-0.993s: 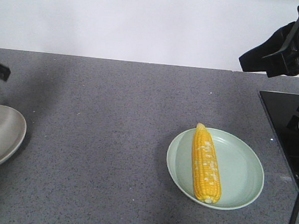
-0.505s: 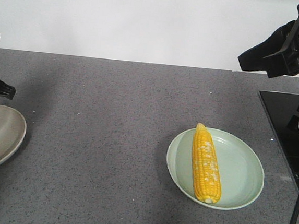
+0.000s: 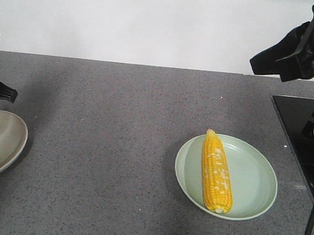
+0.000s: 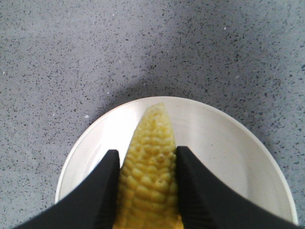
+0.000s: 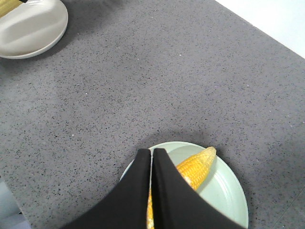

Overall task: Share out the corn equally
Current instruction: 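Lower the left gripper's cob onto the white plate, then open the left gripper to release the cob and lift away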

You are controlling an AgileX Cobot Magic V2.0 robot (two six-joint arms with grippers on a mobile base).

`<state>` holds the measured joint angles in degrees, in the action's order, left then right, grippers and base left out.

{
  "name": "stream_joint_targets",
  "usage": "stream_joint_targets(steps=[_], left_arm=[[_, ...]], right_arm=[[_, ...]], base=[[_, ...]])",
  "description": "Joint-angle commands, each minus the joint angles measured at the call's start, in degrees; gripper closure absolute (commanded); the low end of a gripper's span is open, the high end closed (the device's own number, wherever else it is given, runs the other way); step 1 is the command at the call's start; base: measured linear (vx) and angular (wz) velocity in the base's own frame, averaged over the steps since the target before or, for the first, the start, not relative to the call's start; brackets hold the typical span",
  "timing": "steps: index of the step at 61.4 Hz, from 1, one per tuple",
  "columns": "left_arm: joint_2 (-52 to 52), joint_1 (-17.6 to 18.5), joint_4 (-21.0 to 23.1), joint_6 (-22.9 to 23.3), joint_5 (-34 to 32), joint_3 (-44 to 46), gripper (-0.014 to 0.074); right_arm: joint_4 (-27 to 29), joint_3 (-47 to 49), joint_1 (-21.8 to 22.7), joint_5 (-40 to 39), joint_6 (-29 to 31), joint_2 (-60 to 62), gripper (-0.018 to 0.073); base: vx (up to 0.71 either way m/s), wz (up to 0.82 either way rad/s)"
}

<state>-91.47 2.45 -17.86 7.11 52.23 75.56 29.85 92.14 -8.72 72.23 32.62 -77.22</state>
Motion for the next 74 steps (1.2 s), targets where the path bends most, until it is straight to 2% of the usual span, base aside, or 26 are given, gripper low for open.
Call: stream_joint_targets(steps=[1, 23, 37, 74], left_arm=[[1.5, -0.3, -0.7, 0.8, -2.3, 1.3, 0.0489], [-1.7, -0.3, 0.8, 0.8, -0.9, 1.2, 0.0293], [-1.6, -0.3, 0.9, 0.9, -1.0, 1.3, 0.0209], [-0.4, -0.3, 1.5, 0.9, -0.1, 1.3, 0.0188]], right_arm=[[2.0, 1.5, 0.2, 0.7, 0.5, 1.5, 0.0564], [2.0, 1.5, 0.2, 0.7, 0.5, 1.5, 0.0564], [2.0, 1.5, 0.2, 0.7, 0.5, 1.5, 0.0564], [2.0, 1.5, 0.2, -1.7, 0.5, 1.5, 0.0564]], base=[[0.00, 0.00], [0.00, 0.00], [0.00, 0.00], [0.00, 0.00]])
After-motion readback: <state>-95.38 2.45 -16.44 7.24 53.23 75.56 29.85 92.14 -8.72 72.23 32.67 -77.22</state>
